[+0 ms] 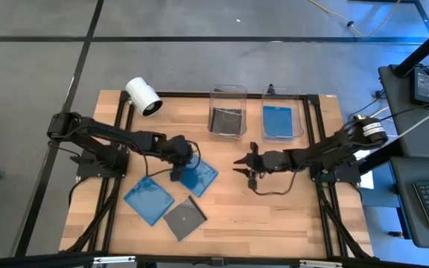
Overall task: Pick & place jewel cases by type
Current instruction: Put the top blue CD case into the right transparent bin
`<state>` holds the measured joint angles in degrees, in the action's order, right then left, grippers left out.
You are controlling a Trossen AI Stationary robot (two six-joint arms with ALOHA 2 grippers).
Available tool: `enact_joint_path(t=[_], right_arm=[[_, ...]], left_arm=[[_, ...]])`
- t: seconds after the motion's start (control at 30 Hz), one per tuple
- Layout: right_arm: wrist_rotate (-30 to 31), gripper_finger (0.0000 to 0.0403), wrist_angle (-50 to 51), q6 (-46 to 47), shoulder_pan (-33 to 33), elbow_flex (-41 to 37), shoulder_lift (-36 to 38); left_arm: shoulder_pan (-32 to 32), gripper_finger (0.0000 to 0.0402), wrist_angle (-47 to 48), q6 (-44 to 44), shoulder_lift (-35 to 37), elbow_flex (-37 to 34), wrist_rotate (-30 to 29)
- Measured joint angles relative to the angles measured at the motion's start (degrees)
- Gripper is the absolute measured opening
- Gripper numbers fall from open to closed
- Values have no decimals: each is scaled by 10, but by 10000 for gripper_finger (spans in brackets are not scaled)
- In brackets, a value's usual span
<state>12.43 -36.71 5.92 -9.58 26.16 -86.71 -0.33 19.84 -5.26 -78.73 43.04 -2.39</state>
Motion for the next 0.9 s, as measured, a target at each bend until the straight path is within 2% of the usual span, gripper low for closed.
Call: enact_joint_path(t=[0.13, 0.27, 0.37, 0.53, 0.67, 0.8, 0.9], right_arm=[[-5, 123, 0, 6, 22, 31, -53], [-60, 123, 13, -34, 34, 86, -112], [-90, 123, 45, -62, 38, 133, -155], [-94, 123, 125, -110, 39, 202, -203], [-69, 123, 201, -132, 39, 252, -218], [-61, 123, 250, -140, 38, 285, -215], [-61, 123, 256, -130, 43, 303, -214]], left_arm=[[-43, 7, 22, -34, -1, 13, -24], [-76, 7, 9, -91, -1, 14, -28], [-95, 6, 1, -142, -1, 14, -41], [-116, 15, 9, -207, -1, 14, -55], [-130, 44, 20, -247, 0, 14, -62], [-147, 90, 17, -268, 0, 14, -63], [-164, 127, 9, -352, 0, 12, -93]])
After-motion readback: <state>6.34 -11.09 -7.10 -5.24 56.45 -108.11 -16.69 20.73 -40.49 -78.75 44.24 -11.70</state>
